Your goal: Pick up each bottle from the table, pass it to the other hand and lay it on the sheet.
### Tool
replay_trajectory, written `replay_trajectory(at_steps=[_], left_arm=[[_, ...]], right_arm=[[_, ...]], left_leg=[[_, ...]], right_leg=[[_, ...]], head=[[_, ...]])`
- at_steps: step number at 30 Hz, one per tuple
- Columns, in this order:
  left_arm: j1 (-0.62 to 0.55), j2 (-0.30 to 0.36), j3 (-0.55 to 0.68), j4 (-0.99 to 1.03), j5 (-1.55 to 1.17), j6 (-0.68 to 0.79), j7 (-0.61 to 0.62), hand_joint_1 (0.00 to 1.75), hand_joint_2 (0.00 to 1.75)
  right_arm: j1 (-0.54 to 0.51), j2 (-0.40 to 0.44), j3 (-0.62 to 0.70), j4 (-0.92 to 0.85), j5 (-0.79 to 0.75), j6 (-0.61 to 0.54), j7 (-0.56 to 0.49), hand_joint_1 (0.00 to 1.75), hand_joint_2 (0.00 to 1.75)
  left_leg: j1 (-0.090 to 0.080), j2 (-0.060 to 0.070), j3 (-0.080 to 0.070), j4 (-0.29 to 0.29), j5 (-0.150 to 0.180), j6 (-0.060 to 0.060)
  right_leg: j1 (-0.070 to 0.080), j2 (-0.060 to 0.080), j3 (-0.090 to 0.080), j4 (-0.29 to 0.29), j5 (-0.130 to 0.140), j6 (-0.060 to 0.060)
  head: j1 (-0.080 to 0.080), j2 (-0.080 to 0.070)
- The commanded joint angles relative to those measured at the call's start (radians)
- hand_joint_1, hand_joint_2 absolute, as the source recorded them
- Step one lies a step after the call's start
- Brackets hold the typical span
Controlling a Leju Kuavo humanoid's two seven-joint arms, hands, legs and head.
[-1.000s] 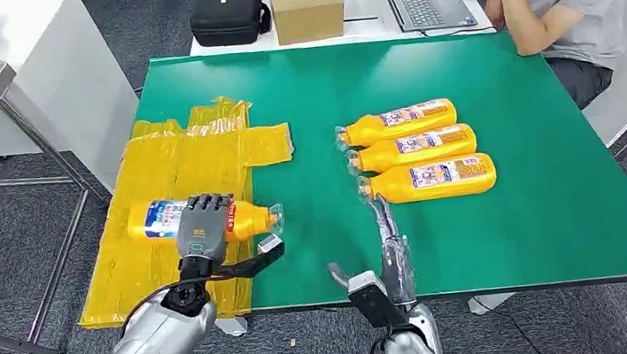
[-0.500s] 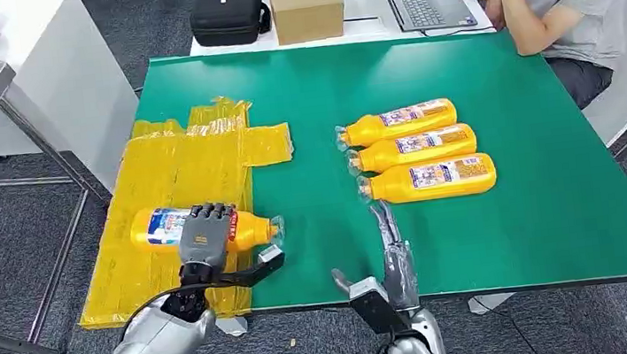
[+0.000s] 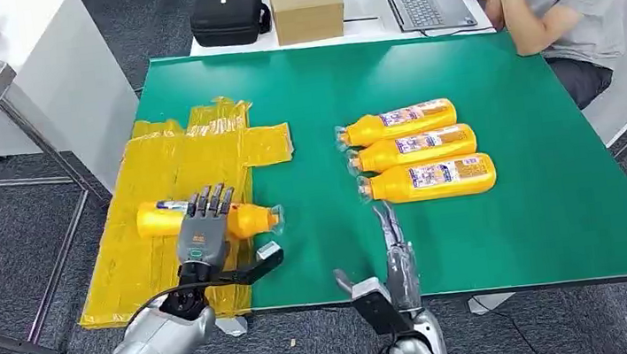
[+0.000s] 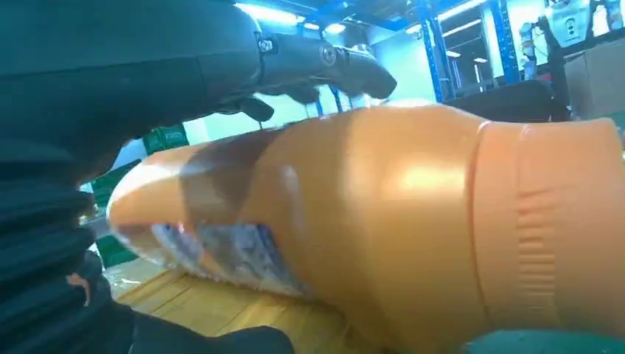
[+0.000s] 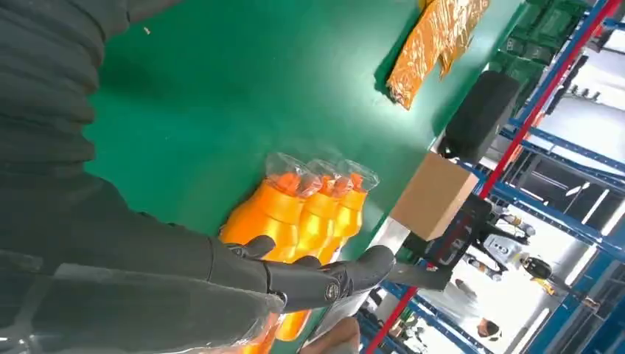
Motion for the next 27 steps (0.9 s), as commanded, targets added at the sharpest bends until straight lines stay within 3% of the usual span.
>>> replay_trajectory(at_steps=[1, 4, 5, 27], left_arm=[[-0.034, -0.012, 0.03, 0.058, -0.003, -0.022, -0.012, 0.05, 1.75], [-0.036, -0.016, 0.036, 0.06, 0.003, -0.035, -0.018, 0.16, 1.75], [-0.039, -0.02, 0.037, 0.064, 0.004, -0.051, -0.023, 0.28, 1.75], [-0.042, -0.034, 0.027, 0.043, -0.013, -0.053, -0.04, 0.12, 1.75]], right_arm=[[-0.041, -0.007, -0.008, 0.035, -0.007, 0.0, 0.0, 0.0, 1.75], [-0.048, -0.007, -0.006, 0.041, -0.009, 0.0, 0.0, 0.0, 1.75], [-0.057, -0.006, -0.005, 0.049, -0.011, 0.0, 0.0, 0.0, 1.75], [-0.062, -0.005, -0.009, 0.056, -0.012, 0.0, 0.0, 0.0, 1.75]], left_leg=[[0.0, 0.001, 0.002, 0.0, -0.001, -0.001], [0.0, 0.002, 0.005, 0.0, -0.002, -0.002], [0.0, 0.002, 0.003, 0.0, -0.002, -0.001], [0.0, 0.001, 0.002, 0.0, -0.001, -0.001]], right_leg=[[0.0, 0.001, 0.002, 0.0, -0.001, -0.001], [0.0, 0.001, 0.004, 0.001, -0.002, -0.001], [0.0, 0.001, 0.003, 0.0, -0.001, -0.001], [0.0, 0.0, 0.002, 0.0, -0.001, -0.001]], head=[[0.0, 0.0], [0.0, 0.0], [0.0, 0.0], [0.0, 0.0]])
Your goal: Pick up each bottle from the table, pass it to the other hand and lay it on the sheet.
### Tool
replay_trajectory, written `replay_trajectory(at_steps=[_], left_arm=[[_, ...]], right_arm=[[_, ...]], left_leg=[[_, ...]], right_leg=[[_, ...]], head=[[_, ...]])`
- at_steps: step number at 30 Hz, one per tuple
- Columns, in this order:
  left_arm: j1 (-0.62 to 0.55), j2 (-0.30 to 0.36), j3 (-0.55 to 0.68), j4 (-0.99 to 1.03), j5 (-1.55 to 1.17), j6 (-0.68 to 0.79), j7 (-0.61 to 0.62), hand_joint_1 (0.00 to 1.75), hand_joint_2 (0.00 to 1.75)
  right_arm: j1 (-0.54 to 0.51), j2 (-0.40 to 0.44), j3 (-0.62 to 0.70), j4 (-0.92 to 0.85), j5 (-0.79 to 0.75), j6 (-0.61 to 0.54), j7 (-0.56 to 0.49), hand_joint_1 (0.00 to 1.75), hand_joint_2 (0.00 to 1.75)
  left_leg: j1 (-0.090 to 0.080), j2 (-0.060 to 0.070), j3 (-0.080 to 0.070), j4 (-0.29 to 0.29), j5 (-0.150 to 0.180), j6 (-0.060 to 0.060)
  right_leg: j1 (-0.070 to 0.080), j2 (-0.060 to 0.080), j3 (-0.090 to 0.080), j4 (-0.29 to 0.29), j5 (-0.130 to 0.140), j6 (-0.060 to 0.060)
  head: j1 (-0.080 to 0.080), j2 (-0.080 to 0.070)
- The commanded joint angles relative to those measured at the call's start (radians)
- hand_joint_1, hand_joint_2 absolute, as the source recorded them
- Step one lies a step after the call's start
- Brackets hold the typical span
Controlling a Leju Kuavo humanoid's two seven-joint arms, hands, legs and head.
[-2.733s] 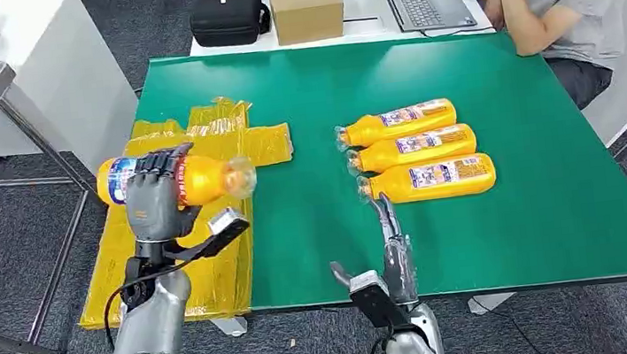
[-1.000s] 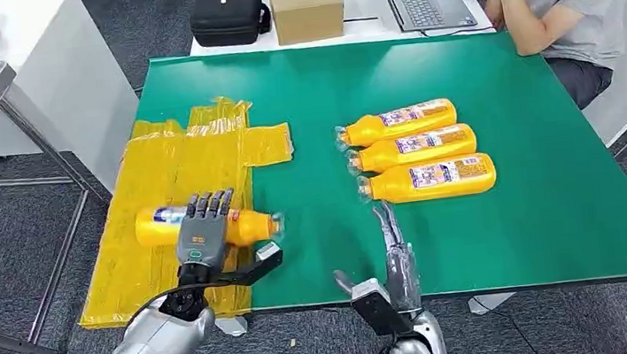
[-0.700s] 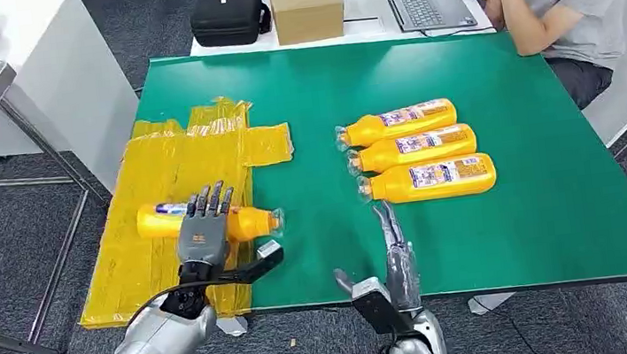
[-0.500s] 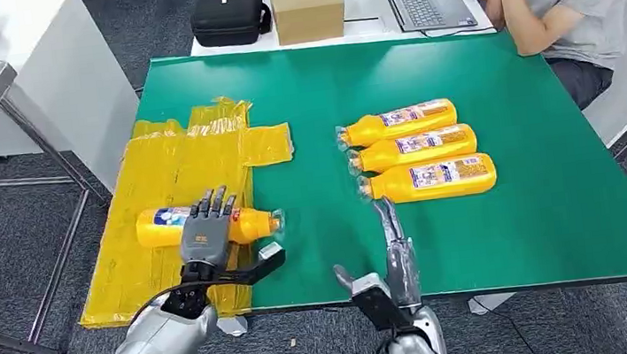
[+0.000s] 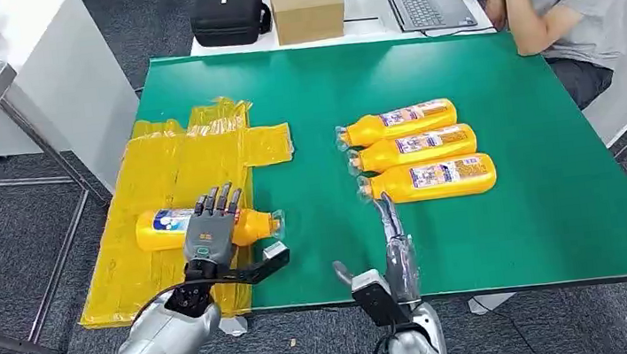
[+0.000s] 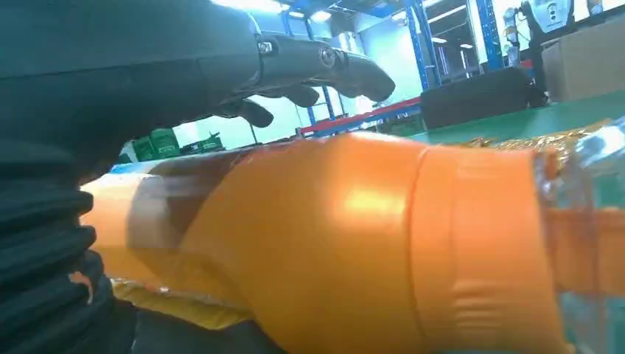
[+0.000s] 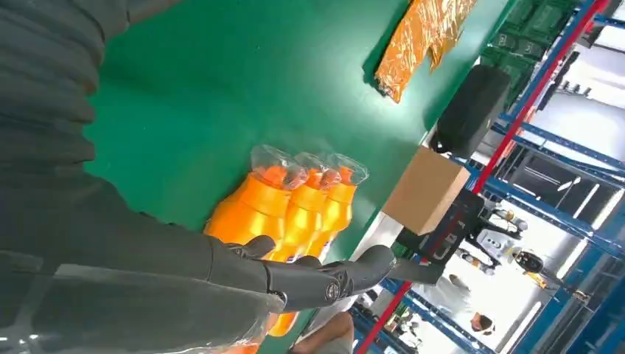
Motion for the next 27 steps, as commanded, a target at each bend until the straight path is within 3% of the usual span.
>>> replay_trajectory(at_steps=[1, 8, 20, 21, 27], left_arm=[[-0.035, -0.01, 0.01, 0.042, -0.005, -0.003, -0.006, 0.12, 1.75], [-0.035, -0.01, 0.01, 0.042, -0.005, -0.003, -0.006, 0.12, 1.75], [-0.033, -0.013, 0.007, 0.034, -0.009, 0.005, -0.009, 0.07, 1.75], [-0.033, -0.018, 0.002, 0.029, -0.015, 0.008, -0.013, 0.0, 1.75], [0.033, -0.045, -0.053, -0.126, -0.064, -0.079, -0.082, 0.0, 1.75]], right_arm=[[-0.032, -0.005, -0.009, 0.048, -0.002, 0.0, 0.0, 0.0, 1.75], [-0.032, -0.005, -0.009, 0.048, -0.002, 0.0, 0.0, 0.0, 1.75], [-0.03, -0.006, -0.012, 0.046, -0.001, 0.0, 0.0, 0.0, 1.75], [-0.027, -0.006, -0.014, 0.044, 0.001, 0.0, 0.0, 0.0, 1.75], [-0.018, -0.024, -0.01, 0.03, -0.013, 0.0, 0.0, 0.0, 1.75]], left_leg=[[0.0, 0.001, 0.002, 0.0, -0.001, -0.001], [0.0, 0.002, 0.007, 0.001, -0.004, -0.003], [0.0, 0.001, 0.003, 0.0, -0.002, -0.002], [0.0, 0.001, 0.006, 0.001, -0.003, -0.002], [0.0, -0.001, 0.003, 0.0, -0.001, -0.001]], right_leg=[[0.0, 0.0, 0.002, 0.0, -0.001, -0.001], [0.001, 0.001, 0.007, 0.002, -0.004, -0.002], [0.001, 0.0, 0.003, 0.0, -0.002, -0.001], [0.001, 0.0, 0.005, 0.001, -0.003, -0.002], [0.0, -0.002, 0.003, 0.0, -0.002, -0.001]], head=[[0.0, 0.0], [0.0, 0.0], [0.0, 0.0], [0.0, 0.0], [0.0, 0.0]])
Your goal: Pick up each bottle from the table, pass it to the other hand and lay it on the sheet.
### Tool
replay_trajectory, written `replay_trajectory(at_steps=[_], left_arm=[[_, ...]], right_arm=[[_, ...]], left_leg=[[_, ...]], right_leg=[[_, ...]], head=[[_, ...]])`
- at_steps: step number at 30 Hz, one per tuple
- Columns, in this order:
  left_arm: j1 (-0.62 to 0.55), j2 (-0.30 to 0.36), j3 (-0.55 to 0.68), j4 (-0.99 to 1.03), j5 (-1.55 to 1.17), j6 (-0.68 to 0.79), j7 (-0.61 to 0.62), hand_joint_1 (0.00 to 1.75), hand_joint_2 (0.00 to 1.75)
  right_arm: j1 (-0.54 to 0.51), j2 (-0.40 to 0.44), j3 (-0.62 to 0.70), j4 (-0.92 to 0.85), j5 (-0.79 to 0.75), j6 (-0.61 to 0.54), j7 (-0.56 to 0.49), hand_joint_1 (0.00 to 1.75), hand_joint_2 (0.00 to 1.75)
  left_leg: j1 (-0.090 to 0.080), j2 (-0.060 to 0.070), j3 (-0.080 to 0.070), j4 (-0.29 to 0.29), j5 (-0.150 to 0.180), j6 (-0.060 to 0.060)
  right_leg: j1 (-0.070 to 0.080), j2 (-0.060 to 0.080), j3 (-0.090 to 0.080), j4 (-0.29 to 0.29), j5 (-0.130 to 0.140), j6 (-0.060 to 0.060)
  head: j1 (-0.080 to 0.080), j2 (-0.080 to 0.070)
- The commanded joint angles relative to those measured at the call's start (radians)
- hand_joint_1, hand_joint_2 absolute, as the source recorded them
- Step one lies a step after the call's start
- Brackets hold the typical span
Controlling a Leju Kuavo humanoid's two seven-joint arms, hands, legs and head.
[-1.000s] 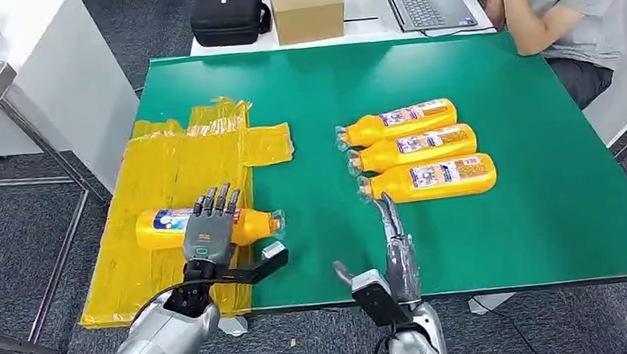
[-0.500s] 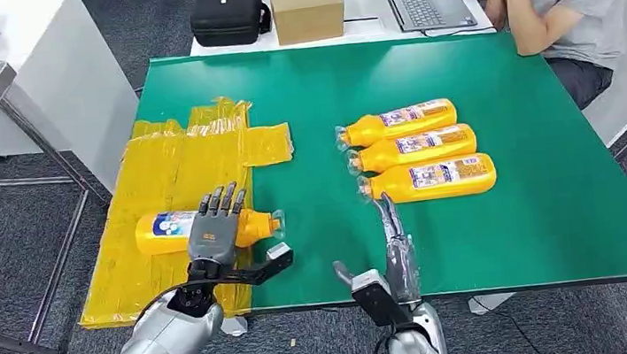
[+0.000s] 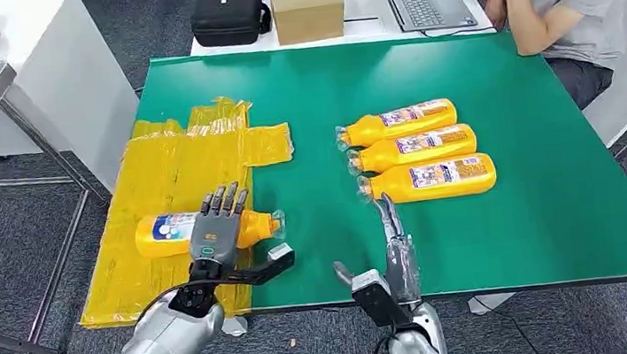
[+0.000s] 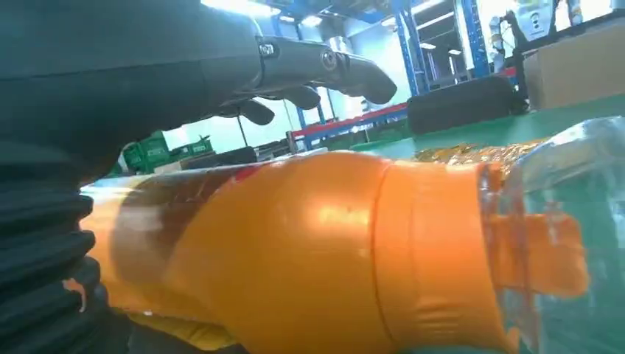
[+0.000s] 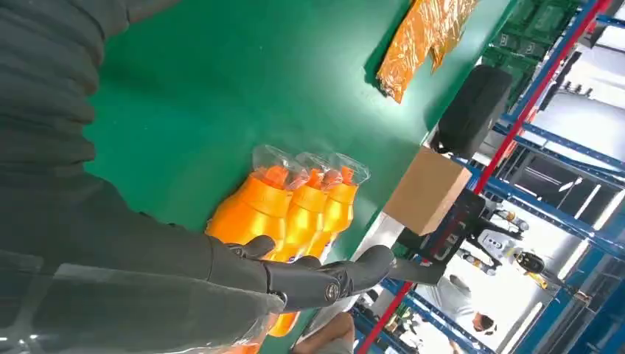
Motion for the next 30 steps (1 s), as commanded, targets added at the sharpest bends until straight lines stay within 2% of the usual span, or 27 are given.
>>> replay_trajectory(at_steps=[1, 5, 7, 8, 9, 10, 12, 21, 26, 30], left_arm=[[0.043, -0.025, -0.069, -0.143, -0.048, -0.082, -0.065, 0.0, 1.75], [0.123, 0.026, -0.156, -0.36, -0.048, -0.14, -0.069, 0.0, 1.75], [0.131, 0.031, -0.17, -0.379, -0.048, -0.16, -0.073, 0.0, 1.75], [0.246, 0.086, -0.187, -0.697, 0.026, -0.273, -0.271, 0.0, 1.75], [0.246, 0.086, -0.187, -0.697, 0.026, -0.273, -0.271, 0.0, 1.75], [0.282, 0.105, -0.202, -0.82, 0.021, -0.331, -0.276, 0.0, 1.75], [0.314, 0.128, -0.203, -0.912, 0.036, -0.366, -0.289, 0.0, 1.75], [0.33, 0.137, -0.2, -0.971, 0.069, -0.343, -0.335, 0.0, 1.75], [0.321, 0.122, -0.189, -1.002, 0.105, -0.265, -0.372, 0.0, 1.75], [0.299, 0.08, -0.14, -0.963, 0.339, -0.138, -0.508, 0.0, 1.75]], right_arm=[[-0.018, -0.023, -0.011, 0.028, -0.014, 0.0, 0.0, 0.0, 1.75], [-0.004, -0.021, -0.026, 0.02, -0.003, 0.0, 0.0, 0.0, 1.75], [-0.003, -0.022, -0.026, 0.019, -0.006, 0.0, 0.0, 0.0, 1.75], [0.015, -0.017, -0.07, 0.006, 0.028, 0.0, 0.0, 0.0, 1.75], [0.015, -0.017, -0.07, 0.006, 0.028, 0.0, 0.0, 0.0, 1.75], [0.016, -0.022, -0.061, 0.005, 0.017, 0.0, 0.0, 0.0, 1.75], [0.014, -0.021, -0.055, 0.009, 0.012, 0.0, 0.0, 0.0, 1.75], [0.02, -0.02, -0.059, 0.007, 0.015, 0.0, 0.0, 0.0, 1.75], [0.033, -0.023, -0.062, -0.006, 0.027, 0.0, 0.0, 0.0, 1.75], [0.046, -0.021, -0.072, -0.051, 0.002, 0.0, 0.0, 0.0, 1.75]], left_leg=[[0.0, -0.001, 0.005, 0.0, -0.003, -0.001], [-0.001, 0.001, 0.003, -0.001, -0.001, -0.001], [-0.001, 0.001, 0.007, 0.0, -0.004, -0.002], [0.0, 0.001, 0.005, 0.0, -0.003, -0.002], [-0.001, 0.001, 0.003, -0.001, -0.002, -0.001], [-0.001, 0.003, 0.005, -0.001, -0.003, -0.002], [-0.001, 0.004, 0.004, 0.0, -0.003, -0.002], [0.0, 0.002, 0.002, -0.001, -0.002, -0.002], [0.0, 0.001, 0.002, 0.0, -0.002, -0.001], [0.0, 0.001, 0.003, 0.0, -0.002, -0.002]], right_leg=[[0.0, -0.002, 0.005, 0.0, -0.003, -0.001], [0.0, 0.0, 0.003, 0.0, -0.001, -0.001], [0.0, 0.0, 0.006, 0.001, -0.004, -0.002], [0.0, 0.0, 0.005, 0.0, -0.003, -0.002], [0.0, 0.0, 0.003, 0.0, -0.002, -0.001], [-0.001, 0.002, 0.004, 0.001, -0.003, -0.002], [0.0, 0.003, 0.002, 0.001, -0.002, -0.002], [0.0, 0.001, 0.001, 0.0, -0.001, -0.001], [0.0, 0.0, 0.002, 0.0, -0.002, -0.001], [0.0, 0.0, 0.003, 0.0, -0.002, -0.001]], head=[[0.0, 0.0], [0.0, 0.0], [0.0, 0.0], [0.0, 0.0], [0.0, 0.0], [0.0, 0.0], [-0.001, 0.0], [0.0, 0.0], [0.0, 0.0], [0.0, 0.0]])
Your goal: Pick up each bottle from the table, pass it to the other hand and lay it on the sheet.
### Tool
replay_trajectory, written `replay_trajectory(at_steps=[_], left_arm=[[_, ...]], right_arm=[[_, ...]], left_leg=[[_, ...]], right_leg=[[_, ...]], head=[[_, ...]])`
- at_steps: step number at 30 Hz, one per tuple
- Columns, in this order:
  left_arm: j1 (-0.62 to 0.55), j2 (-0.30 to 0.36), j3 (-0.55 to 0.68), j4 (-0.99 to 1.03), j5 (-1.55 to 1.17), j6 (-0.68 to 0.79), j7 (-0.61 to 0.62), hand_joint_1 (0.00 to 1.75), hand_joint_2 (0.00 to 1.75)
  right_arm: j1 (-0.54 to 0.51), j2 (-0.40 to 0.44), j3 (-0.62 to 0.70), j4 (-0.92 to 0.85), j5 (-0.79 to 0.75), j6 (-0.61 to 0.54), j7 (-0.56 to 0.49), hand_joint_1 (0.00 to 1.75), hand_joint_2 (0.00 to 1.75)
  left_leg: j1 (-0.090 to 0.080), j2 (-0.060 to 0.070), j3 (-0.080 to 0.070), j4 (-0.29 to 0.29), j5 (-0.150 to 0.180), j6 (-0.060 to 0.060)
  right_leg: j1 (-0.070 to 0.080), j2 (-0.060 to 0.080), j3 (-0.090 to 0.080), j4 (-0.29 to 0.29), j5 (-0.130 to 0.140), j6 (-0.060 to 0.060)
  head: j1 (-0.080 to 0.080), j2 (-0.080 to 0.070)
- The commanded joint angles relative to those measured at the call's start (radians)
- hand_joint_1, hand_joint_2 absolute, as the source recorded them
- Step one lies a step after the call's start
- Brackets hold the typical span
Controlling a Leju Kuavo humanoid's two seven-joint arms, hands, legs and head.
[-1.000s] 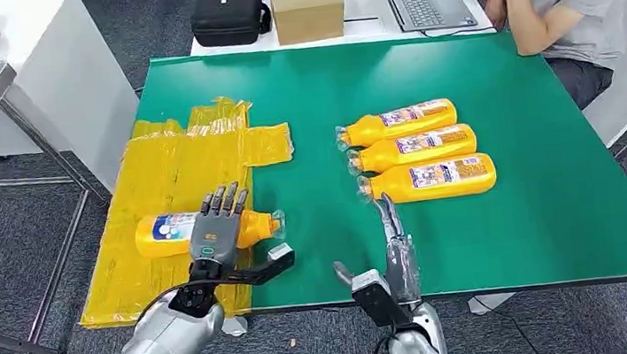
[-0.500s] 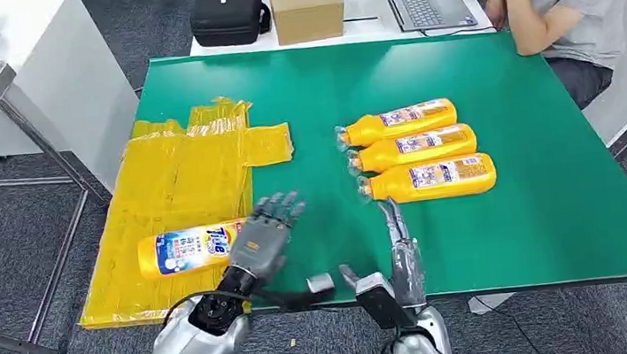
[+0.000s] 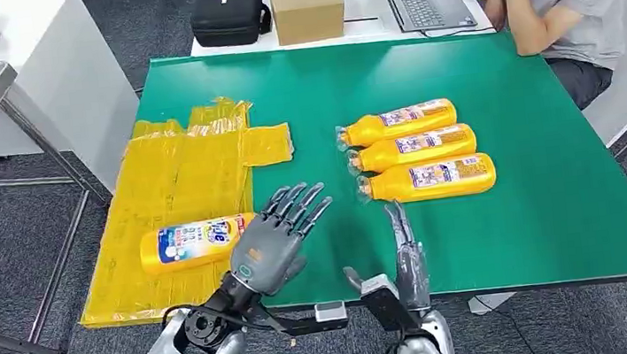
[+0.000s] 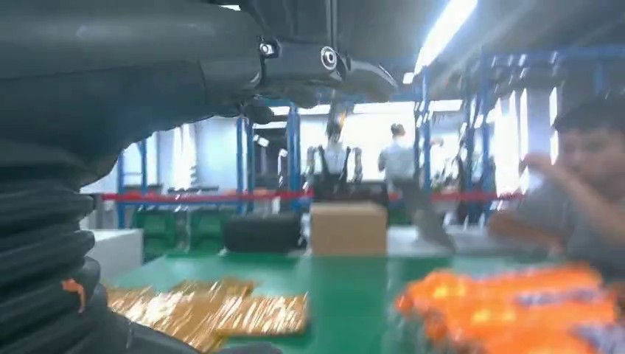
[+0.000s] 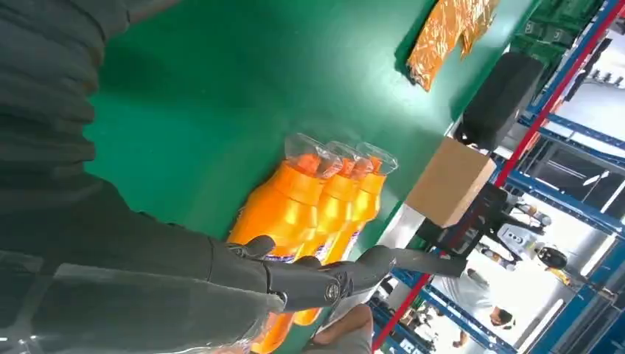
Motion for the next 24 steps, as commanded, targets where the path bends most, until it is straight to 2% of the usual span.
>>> replay_trajectory(at_steps=[1, 5, 9, 17, 20, 24], left_arm=[[-0.045, -0.017, 0.029, 0.016, 0.326, 0.155, -0.183, 0.0, 1.75], [-0.04, -0.043, 0.054, 0.083, 0.521, 0.15, -0.281, 0.0, 1.75], [-0.04, -0.043, 0.054, 0.083, 0.521, 0.15, -0.281, 0.0, 1.75], [-0.054, -0.085, 0.144, 0.246, 0.806, 0.09, -0.368, 0.0, 1.75], [-0.029, -0.087, 0.139, 0.27, 0.899, 0.045, -0.432, 0.0, 1.75], [-0.029, -0.087, 0.139, 0.27, 0.899, 0.045, -0.432, 0.0, 1.75]], right_arm=[[0.013, -0.012, -0.024, -0.068, -0.03, 0.0, 0.0, 0.0, 1.75], [0.013, -0.027, 0.016, -0.138, -0.091, 0.0, 0.0, 0.0, 1.75], [0.013, -0.027, 0.016, -0.138, -0.091, 0.0, 0.0, 0.0, 1.75], [0.043, -0.039, 0.085, -0.291, -0.16, 0.002, 0.0, 0.0, 1.75], [0.123, -0.021, -0.001, -0.444, -0.091, 0.0, 0.0, 0.0, 1.75], [0.123, -0.021, -0.001, -0.444, -0.091, 0.0, 0.0, 0.0, 1.75]], left_leg=[[0.0, 0.001, 0.006, 0.0, -0.003, -0.002], [0.0, 0.0, 0.003, 0.0, -0.001, -0.001], [0.0, 0.0, 0.004, 0.0, -0.002, -0.002], [0.0, 0.001, 0.004, -0.001, -0.001, -0.001], [0.0, -0.001, 0.003, -0.001, -0.001, -0.001], [0.0, 0.0, 0.007, -0.001, -0.003, -0.002]], right_leg=[[0.0, 0.0, 0.005, 0.001, -0.003, -0.002], [0.0, 0.0, 0.003, 0.0, -0.001, -0.001], [0.0, -0.001, 0.004, 0.0, -0.002, -0.001], [0.0, 0.0, 0.003, 0.0, -0.001, -0.001], [0.0, -0.001, 0.003, 0.0, -0.002, -0.001], [0.0, -0.001, 0.006, 0.0, -0.004, -0.002]], head=[[0.0, 0.0], [0.0, 0.0], [0.0, 0.0], [0.0, 0.0], [0.0, 0.0], [0.0, 0.0]])
